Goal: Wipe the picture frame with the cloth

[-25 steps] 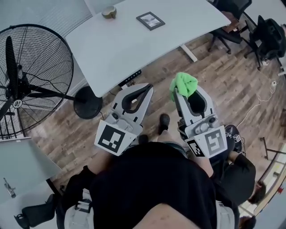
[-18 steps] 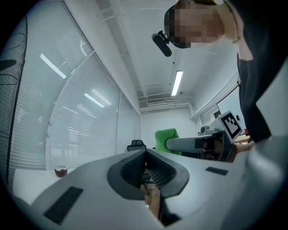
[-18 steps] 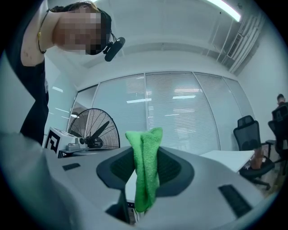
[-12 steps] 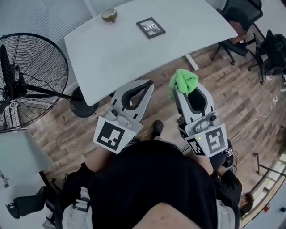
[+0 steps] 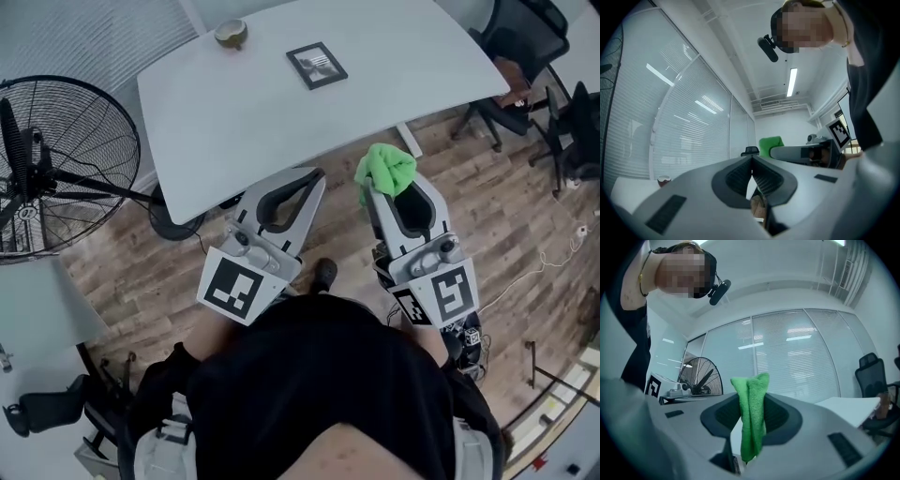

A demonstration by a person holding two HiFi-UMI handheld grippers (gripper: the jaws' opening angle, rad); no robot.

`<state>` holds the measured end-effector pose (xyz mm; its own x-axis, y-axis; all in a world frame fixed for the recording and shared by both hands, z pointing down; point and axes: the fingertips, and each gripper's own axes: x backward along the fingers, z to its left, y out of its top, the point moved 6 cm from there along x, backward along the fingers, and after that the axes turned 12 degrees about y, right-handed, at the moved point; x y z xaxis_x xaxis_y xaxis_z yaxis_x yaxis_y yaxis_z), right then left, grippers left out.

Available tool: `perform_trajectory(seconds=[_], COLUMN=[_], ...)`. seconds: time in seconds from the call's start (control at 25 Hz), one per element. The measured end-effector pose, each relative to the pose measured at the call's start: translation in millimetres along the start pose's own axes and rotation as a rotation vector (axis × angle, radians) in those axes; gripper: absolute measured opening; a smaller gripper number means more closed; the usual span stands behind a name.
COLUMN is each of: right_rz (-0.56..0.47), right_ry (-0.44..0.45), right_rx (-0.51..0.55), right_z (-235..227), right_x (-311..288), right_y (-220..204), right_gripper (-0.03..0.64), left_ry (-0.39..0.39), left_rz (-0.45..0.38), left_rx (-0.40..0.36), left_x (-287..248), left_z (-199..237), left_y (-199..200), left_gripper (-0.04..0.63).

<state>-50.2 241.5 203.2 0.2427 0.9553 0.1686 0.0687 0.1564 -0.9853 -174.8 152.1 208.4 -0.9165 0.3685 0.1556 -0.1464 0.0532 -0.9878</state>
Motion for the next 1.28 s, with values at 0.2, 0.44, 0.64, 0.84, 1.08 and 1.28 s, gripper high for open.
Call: perform_trajectory(seconds=[0.2, 0.44, 0.64, 0.84, 1.08, 1.28], right_rz=[-0.007, 0.000, -0.008, 0.002, 0.002, 0.008], right_ry=[0.013, 0.016, 0.007, 0.005, 0.007, 0.019], right_rx=[-0.012, -0.013, -0.012, -0.019, -0.013, -0.028], right_z=[0.1, -3.4, -8.5, -16.3, -28.8, -38.4], right_x=[-9.1, -10.4, -11.5, -9.3, -2.3, 4.1], right_y=[-4.5, -4.5, -4.3, -7.8, -5.5, -9.0], right_gripper=[0.121, 0.121, 0.121, 0.121, 0.121, 0.121], left_ry=[0.013, 0.014, 0.020, 0.009, 0.009, 0.034], left_rz=[0.028, 0.024, 0.021, 0.033, 0.028, 0.034], left_rx=[0.003, 0.002, 0.002, 0.002, -0.002, -0.002], left_x=[2.4, -4.7, -8.5, -15.8, -29.9, -36.0], left_z=[8.5, 13.7, 15.3, 11.2, 5.4, -1.1], left_y=[-7.3, -5.5, -6.7, -13.5, -16.1, -19.7], left_gripper=[0.012, 0.012, 0.012, 0.012, 0.012, 0.012])
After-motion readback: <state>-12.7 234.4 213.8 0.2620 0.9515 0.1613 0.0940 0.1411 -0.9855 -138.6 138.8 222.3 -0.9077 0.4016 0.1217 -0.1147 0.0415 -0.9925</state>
